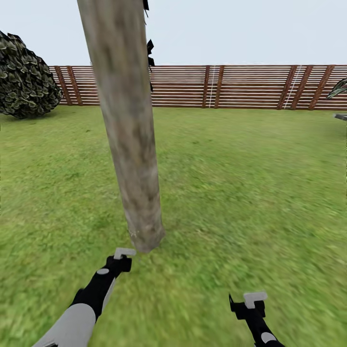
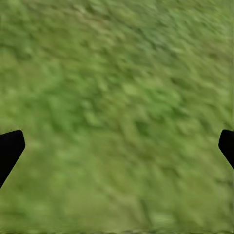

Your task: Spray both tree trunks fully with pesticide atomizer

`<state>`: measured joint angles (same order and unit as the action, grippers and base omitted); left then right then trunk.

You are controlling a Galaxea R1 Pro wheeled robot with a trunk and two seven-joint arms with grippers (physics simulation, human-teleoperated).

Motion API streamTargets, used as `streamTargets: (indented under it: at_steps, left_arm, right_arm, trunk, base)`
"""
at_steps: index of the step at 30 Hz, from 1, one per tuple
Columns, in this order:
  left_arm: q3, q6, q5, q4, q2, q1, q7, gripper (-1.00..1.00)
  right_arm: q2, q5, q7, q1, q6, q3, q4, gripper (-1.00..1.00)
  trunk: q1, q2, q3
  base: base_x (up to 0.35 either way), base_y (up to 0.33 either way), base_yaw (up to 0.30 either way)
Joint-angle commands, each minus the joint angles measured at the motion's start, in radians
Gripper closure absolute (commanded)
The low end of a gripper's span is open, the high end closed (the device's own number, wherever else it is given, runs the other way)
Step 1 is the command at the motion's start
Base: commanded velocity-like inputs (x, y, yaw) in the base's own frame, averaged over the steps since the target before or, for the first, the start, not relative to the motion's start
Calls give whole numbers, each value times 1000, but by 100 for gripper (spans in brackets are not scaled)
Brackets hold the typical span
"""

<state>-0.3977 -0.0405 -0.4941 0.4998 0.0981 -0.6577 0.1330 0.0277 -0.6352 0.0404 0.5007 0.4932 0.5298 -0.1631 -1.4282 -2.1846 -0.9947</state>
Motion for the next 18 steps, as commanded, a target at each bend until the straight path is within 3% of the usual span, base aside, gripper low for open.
streamTargets:
  at_steps: [1,6,10,12,18]
  left_arm:
    - [-9,-2,-6,5,2,0,14,100]
    - [-14,29,-2,7,6,0,30,100]
    - [-16,129,-2,4,-14,6,98,100]
    - [-11,138,-3,5,-14,8,104,100]
    - [1,91,-3,7,39,-7,105,100]
  right_arm:
    - [0,-11,4,1,4,6,2,-100]
    - [0,-10,6,1,4,7,2,-100]
    - [0,-10,7,1,4,6,2,-100]
    - [0,-11,7,1,4,6,2,-100]
    - [0,-11,7,1,4,6,2,-100]
  trunk:
    - [1,0,-1]
    - [1,0,-1]
    - [1,0,-1]
    - [1,0,-1]
    - [1,0,-1]
  base:
    - [-320,0,0]
    - [-334,0,0]
    - [-292,0,0]
    - [-85,0,0]
    - [-10,0,0]
